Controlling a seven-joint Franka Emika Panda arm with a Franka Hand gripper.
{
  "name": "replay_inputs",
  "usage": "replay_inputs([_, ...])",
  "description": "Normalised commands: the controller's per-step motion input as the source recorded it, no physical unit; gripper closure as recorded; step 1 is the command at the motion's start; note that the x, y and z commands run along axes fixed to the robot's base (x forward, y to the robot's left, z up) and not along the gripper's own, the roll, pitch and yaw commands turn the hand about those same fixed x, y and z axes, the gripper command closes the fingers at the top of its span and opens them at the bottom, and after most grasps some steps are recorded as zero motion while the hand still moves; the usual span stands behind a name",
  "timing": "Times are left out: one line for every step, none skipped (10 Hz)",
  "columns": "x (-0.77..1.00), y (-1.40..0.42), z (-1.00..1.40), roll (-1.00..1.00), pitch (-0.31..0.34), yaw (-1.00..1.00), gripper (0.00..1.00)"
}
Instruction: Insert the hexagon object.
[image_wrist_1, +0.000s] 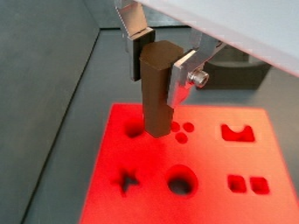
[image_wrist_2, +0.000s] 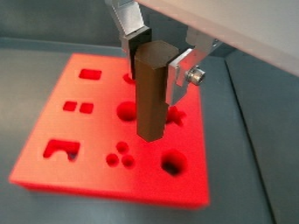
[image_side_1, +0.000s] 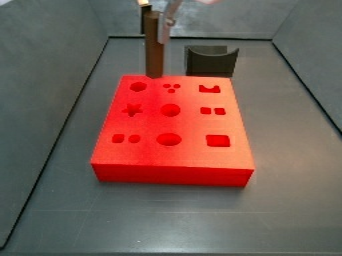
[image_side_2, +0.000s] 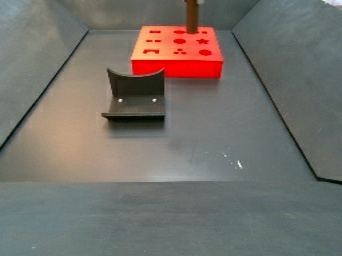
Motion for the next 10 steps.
replay_inputs([-0.59, 0.69, -0.15, -0.32, -0.177, 0.00, 1.00])
replay_inputs([-0.44, 0.23, -0.24, -0.27, -0.251, 0.00, 1.00])
replay_inputs([0.00, 0.00, -0.25, -0.20, -0.189, 0.00, 1.00])
replay_inputs([0.01, 0.02, -0.12, -0.11, -0.037, -0.05, 1.00])
replay_inputs([-0.03, 0.00, -0.17, 0.00, -0.061, -0.04, 1.00])
replay_inputs([-0.05, 0.03, -0.19, -0.01, -0.059, -0.04, 1.00])
replay_inputs([-0.08, 0.01, -0.23, 0.00, -0.067, -0.03, 1.00])
replay_inputs([-0.08, 0.00, -0.26, 0.00, -0.059, -0.03, 1.00])
replay_inputs([-0.11, 0.00, -0.29, 0.00, -0.083, -0.04, 1.00])
replay_inputs([0.00, 0.00, -0.20, 0.00, -0.054, -0.01, 1.00])
